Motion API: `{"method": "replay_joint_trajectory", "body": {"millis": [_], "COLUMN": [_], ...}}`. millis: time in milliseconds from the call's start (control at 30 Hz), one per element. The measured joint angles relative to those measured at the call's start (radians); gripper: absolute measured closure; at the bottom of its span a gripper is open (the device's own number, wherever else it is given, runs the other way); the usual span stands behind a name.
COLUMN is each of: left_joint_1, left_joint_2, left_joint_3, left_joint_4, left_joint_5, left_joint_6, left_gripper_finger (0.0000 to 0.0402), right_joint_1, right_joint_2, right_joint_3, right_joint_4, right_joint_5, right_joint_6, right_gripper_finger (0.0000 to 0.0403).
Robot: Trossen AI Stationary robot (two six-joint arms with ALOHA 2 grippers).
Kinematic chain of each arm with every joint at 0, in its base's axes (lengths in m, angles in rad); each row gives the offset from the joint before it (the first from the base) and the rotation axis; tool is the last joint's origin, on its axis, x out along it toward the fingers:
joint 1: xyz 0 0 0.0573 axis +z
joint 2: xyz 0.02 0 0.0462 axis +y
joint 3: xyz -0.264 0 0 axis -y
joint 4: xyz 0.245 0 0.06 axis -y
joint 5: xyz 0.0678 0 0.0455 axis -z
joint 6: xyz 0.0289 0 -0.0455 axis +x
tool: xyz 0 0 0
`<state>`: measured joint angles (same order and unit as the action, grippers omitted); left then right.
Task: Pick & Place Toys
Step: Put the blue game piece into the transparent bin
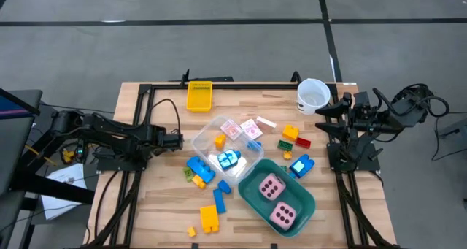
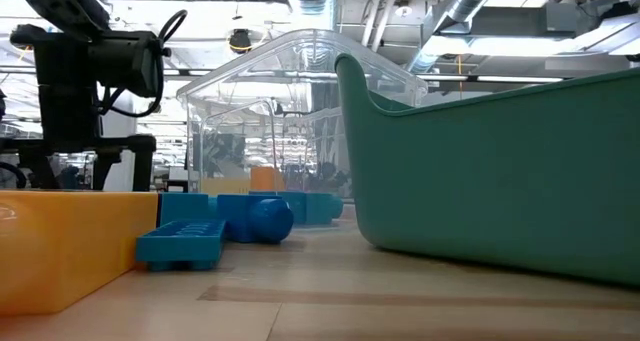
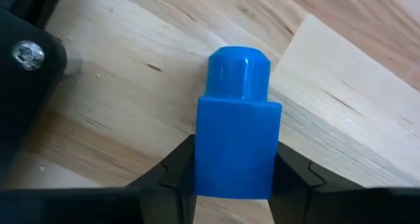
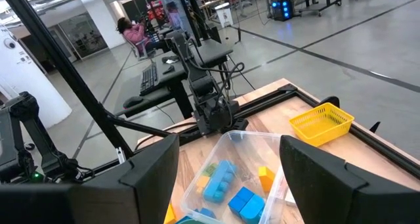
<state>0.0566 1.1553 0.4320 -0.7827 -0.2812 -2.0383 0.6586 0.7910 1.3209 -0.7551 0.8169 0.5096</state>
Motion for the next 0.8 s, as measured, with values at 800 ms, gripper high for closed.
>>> {"method": "replay_joint_trajectory", "body": {"millis": [800], "left_joint_1": [0.17], "left_joint_2": [-0.381], "left_joint_3": [0.002], "left_joint_4": [0.628], "left_joint_5": [-0.347], "left_joint_6": [0.545], "left_gripper_finger": [0.0274], "right_joint_1": [0.0], "right_joint_2": [0.0], "right_joint_3": [0.0], "right_joint_4": [0.0], "right_joint_5": [0.0], "right_joint_6": [0.02], "right_gripper_finger": [0.0148]}}
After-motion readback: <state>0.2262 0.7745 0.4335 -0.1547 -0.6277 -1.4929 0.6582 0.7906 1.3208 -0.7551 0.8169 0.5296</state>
